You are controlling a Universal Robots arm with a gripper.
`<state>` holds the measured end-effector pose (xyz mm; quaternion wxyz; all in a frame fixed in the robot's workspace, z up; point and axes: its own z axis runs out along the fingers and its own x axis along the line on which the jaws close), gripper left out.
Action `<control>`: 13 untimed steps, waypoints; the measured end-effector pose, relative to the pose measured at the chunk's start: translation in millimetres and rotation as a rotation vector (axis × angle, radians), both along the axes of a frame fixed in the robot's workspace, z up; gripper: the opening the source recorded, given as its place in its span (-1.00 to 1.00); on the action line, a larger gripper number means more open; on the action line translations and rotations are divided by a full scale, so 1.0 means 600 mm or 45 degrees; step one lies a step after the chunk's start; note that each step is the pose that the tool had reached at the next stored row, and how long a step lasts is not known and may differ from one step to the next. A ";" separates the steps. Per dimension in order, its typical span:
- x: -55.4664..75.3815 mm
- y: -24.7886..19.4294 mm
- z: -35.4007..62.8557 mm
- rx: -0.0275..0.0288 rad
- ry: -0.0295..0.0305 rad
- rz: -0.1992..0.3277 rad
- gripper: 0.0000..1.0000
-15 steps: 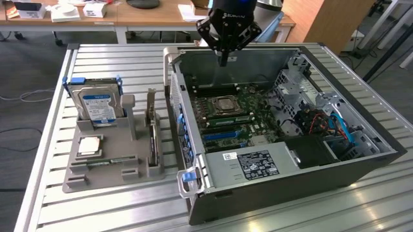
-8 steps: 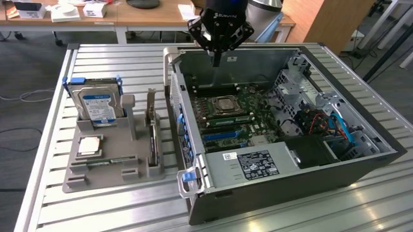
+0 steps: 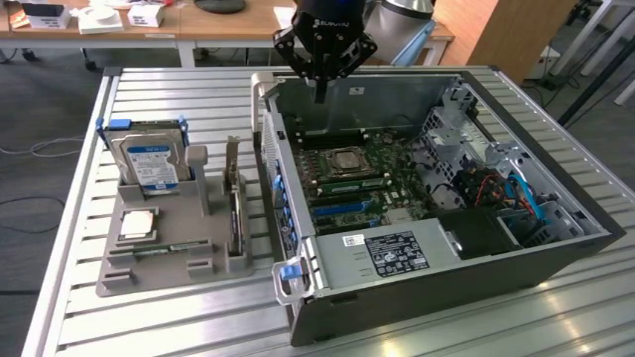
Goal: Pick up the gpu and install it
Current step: 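Reach for the gpu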
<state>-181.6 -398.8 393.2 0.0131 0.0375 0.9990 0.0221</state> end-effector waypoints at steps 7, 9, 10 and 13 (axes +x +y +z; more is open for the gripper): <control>-0.028 0.0000 0.000 -0.0001 -0.0010 0.000 -0.79; -0.036 0.0000 0.000 -0.0001 -0.0014 0.000 -0.79; -0.039 -0.0001 0.000 -0.0001 -0.0016 0.000 -0.79; -0.052 -0.0001 0.000 -0.0001 -0.0022 0.000 -0.79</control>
